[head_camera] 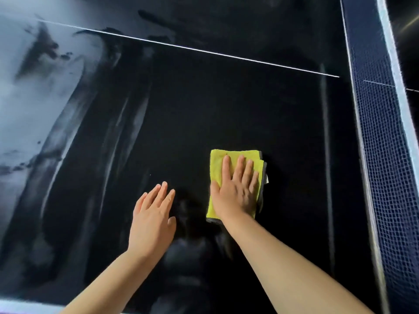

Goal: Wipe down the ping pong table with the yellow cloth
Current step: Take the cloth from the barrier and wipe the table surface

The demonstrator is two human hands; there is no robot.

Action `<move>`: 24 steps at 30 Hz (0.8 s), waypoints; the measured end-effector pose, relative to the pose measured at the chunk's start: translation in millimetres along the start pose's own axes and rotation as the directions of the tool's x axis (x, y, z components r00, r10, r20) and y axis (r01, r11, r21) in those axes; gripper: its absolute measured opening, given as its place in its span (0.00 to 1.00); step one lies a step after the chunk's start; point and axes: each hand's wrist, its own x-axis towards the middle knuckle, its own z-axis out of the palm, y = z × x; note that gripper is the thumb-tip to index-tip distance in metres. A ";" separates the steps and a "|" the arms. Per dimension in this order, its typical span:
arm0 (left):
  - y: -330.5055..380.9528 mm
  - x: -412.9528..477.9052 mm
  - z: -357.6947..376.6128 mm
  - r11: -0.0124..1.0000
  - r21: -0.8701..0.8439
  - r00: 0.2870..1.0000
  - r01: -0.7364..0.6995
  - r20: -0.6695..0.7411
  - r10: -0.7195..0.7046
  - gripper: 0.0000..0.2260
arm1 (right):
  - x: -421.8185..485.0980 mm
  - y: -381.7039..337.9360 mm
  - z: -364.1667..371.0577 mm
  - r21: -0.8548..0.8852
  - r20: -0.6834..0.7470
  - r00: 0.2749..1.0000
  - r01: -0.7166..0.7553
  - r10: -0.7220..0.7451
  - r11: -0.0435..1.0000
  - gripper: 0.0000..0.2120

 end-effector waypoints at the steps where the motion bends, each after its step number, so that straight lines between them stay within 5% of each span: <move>1: -8.1 -6.8 0.0 1.000 0.001 1.000 0.021 0.000 -0.021 0.32 | -3.9 -15.9 2.4 -0.004 0.003 0.999 0.044 -0.044 0.999 0.35; 7: -37.3 -39.0 0.6 0.985 -0.051 0.986 0.165 -0.009 -0.165 0.32 | -31.4 -85.9 20.5 -0.057 0.037 0.937 0.350 -0.348 0.935 0.34; 15: -23.1 -22.7 -10.9 0.988 -0.027 0.988 0.152 -0.021 -0.152 0.33 | -28.2 -68.1 16.4 -0.035 0.028 0.898 0.441 -0.440 0.897 0.32; 24: 68.3 39.8 -5.2 0.998 -0.011 0.997 -0.070 0.020 0.070 0.32 | 17.4 46.6 -7.4 0.058 -0.067 0.976 0.210 -0.206 0.976 0.32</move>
